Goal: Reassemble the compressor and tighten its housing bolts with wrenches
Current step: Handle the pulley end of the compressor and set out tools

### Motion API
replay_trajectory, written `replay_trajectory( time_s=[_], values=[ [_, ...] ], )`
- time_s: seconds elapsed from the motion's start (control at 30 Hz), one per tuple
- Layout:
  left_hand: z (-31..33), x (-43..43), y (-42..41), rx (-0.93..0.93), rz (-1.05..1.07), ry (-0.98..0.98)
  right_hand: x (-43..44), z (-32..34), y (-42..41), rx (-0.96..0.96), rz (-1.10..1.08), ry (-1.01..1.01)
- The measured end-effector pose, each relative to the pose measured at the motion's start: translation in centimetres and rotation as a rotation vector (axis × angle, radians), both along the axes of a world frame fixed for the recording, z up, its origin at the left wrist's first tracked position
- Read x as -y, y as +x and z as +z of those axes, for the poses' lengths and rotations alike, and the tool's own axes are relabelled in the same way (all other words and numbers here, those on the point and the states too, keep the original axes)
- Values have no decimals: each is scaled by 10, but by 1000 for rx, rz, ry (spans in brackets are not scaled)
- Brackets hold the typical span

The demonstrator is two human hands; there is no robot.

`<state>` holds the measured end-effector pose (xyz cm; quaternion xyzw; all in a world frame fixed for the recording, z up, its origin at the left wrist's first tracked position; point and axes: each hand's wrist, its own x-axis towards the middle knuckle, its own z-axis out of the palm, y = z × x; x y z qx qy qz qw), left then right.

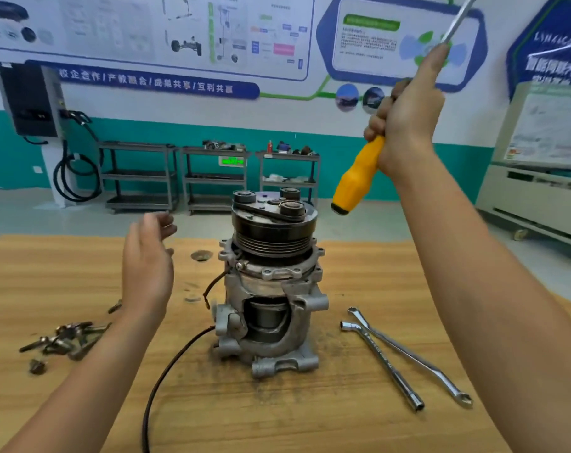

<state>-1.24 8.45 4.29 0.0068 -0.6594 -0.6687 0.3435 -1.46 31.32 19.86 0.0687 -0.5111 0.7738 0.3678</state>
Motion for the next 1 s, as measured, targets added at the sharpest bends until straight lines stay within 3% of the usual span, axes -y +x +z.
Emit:
replay_trajectory(
  time_s=[0.17,0.3,0.43,0.6,0.77,1.0],
  values=[
    [-22,17,-7,36,14,95,17,-39,-14,117,-29,63],
    [-34,18,-13,109,-18,172,10,-14,-15,7,-34,-18],
    [-46,15,-15,179,-55,159,17,-40,-17,127,-35,78],
    [-52,18,-18,234,-48,213,3,-21,-18,38,-46,-36],
    [-50,13,-12,259,-95,226,5,-49,-18,145,-39,-39],
    [-51,-9,-3,220,-360,-16,-17,-60,-9,187,-35,-236]
  ],
)
